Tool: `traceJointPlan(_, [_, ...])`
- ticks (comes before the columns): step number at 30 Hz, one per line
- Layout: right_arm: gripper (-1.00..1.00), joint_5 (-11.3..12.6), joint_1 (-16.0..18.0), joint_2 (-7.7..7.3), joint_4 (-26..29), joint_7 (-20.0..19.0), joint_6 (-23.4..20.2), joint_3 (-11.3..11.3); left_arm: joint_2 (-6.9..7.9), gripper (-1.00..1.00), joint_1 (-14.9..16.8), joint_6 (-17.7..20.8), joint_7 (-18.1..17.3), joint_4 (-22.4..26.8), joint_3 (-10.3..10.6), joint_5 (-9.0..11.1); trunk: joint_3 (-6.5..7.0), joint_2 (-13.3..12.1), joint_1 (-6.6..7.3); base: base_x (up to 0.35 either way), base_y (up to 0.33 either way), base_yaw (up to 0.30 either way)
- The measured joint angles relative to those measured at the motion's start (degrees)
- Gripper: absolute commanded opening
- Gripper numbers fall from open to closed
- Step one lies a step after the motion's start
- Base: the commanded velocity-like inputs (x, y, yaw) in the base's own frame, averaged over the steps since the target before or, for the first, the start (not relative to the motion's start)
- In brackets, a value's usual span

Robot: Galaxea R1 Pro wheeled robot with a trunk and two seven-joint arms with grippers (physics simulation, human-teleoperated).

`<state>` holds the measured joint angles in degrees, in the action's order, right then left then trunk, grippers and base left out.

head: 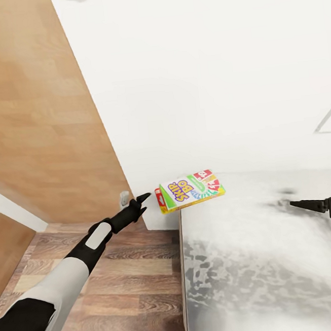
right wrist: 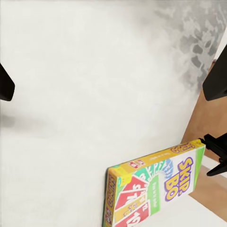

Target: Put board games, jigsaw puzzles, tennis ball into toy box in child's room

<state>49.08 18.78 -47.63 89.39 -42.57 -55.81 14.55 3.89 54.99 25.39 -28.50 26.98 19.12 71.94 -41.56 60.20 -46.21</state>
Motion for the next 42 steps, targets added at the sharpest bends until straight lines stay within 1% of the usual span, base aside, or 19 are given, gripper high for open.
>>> traceJointPlan(20, [1.00, 0.05, 0.00, 0.03, 0.00, -0.01, 0.04, 0.00, -1.87, 1.00, 0.12, 0.02, 0.34, 0.35, 0.25, -0.02, 0.00, 0.00, 0.00, 0.000, 0.000, -0.014])
traceJointPlan(34, [1.00, 0.07, -0.02, 0.07, 0.08, -0.01, 0.08, 0.00, -2.23, 1.00, 0.22, 0.09, 0.45, 1.04, 0.27, 0.04, 0.00, 0.00, 0.00, 0.000, 0.000, -0.001])
traceJointPlan(42, [1.00, 0.08, -0.02, 0.08, 0.30, -0.01, 0.05, 0.00, -3.01, 1.00, 0.30, 0.18, 0.56, 1.19, 0.30, 0.01, 0.00, 0.00, 0.00, 0.000, 0.000, 0.000])
